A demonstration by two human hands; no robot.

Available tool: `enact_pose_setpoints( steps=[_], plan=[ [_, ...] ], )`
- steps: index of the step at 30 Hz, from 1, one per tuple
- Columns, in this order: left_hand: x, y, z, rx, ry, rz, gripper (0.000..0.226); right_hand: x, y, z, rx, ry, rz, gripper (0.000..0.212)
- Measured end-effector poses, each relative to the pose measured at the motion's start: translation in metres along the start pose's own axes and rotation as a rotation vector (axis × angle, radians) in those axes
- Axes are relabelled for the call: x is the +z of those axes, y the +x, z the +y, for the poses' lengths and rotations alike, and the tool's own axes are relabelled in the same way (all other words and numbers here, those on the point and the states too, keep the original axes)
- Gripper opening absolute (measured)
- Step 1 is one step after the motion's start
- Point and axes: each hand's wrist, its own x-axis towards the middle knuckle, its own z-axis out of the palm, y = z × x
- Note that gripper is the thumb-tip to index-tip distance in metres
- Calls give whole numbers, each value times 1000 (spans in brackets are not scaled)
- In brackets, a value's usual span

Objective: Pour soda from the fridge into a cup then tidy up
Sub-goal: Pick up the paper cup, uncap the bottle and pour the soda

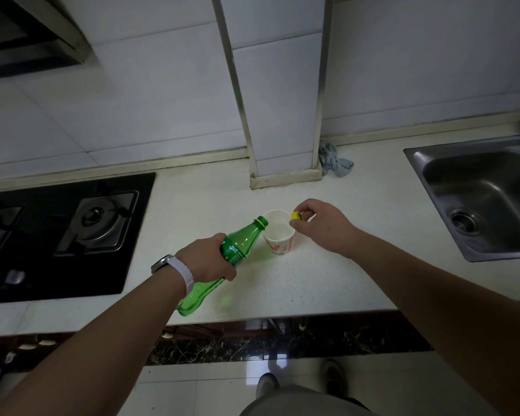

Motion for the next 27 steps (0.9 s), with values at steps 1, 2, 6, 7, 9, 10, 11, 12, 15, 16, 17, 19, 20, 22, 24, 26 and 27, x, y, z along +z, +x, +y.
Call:
enact_pose_setpoints(
  steps=[1, 2, 6, 7, 9, 10, 11, 12, 15, 16, 17, 19, 20, 22, 24, 26, 27],
  plan=[
    [0, 0, 0, 0, -7, 3, 67, 0, 0, -1, 1, -1, -2, 21],
    [0, 0, 0, 0, -14, 6, 67, 0, 0, -1, 3, -1, -4, 21],
    [-1, 0, 0, 12, -55, 22, 72, 0, 0, -2, 5, -7, -4, 20],
    [-1, 0, 0, 16, -70, 29, 71, 0, 0, -3, 7, -10, -4, 20],
    [-2, 0, 1, 26, -109, 44, 68, -2, -1, -4, 11, -9, -3, 21],
    [-2, 0, 1, 34, -129, 52, 67, -2, -1, -5, 11, -9, -1, 21],
    [-3, 0, 1, 43, -148, 59, 67, -3, 0, -6, 12, -12, -1, 21],
    [-3, 0, 2, 51, -166, 65, 68, -3, 0, -7, 13, -15, -1, 21],
    [-4, -2, 3, 69, -212, 84, 72, -5, 0, -9, 12, -5, 1, 23],
    [-4, -2, 3, 75, -223, 92, 74, -6, 0, -10, 7, -2, 5, 24],
    [-3, -2, 2, 81, -233, 101, 76, -7, 0, -12, 1, 0, 8, 25],
    [-2, -3, 2, 93, -261, 123, 79, -10, 0, -16, -8, 6, 10, 25],
    [-1, -3, 2, 98, -281, 135, 79, -11, 0, -19, -13, 10, 10, 25],
    [-1, -2, 2, 110, -328, 164, 77, -13, 1, -25, -34, 10, 17, 24],
    [-2, -2, 3, 124, -373, 192, 76, -16, 2, -31, -56, 15, 29, 22],
    [-2, -2, 4, 142, -416, 217, 77, -19, 3, -39, -74, 28, 38, 21],
    [-2, -2, 4, 150, -438, 229, 77, -21, 4, -43, -87, 27, 42, 21]
  ],
)
